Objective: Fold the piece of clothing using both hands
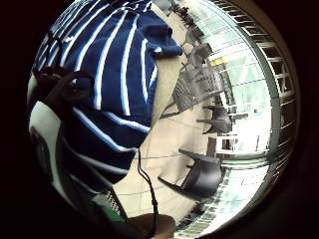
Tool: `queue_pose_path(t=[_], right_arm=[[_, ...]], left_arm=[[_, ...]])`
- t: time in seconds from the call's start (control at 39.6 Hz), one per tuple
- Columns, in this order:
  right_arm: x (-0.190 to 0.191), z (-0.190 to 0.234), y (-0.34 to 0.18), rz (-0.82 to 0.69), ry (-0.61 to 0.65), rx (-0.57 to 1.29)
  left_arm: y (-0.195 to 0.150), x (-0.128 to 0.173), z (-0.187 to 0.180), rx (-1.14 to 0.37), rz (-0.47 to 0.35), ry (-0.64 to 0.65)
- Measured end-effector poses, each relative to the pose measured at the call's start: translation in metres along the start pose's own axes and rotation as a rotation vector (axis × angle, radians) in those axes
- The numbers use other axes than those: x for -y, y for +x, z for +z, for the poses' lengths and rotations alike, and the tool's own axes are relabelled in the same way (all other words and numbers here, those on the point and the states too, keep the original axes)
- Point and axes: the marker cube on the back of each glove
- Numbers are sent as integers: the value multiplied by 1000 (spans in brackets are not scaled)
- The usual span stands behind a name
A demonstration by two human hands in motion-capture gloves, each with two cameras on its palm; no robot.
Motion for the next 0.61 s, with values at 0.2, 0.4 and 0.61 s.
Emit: queue_pose_path(t=[0.2,0.4,0.61], right_arm=[[-30,-54,11,-154,-162,-4],[12,-136,45,-107,-131,70],[140,-170,57,74,-77,-55]], left_arm=[[-12,-31,-65,-99,53,-94],[-24,6,-135,-111,84,-128],[-37,132,-152,-15,-62,-123]])
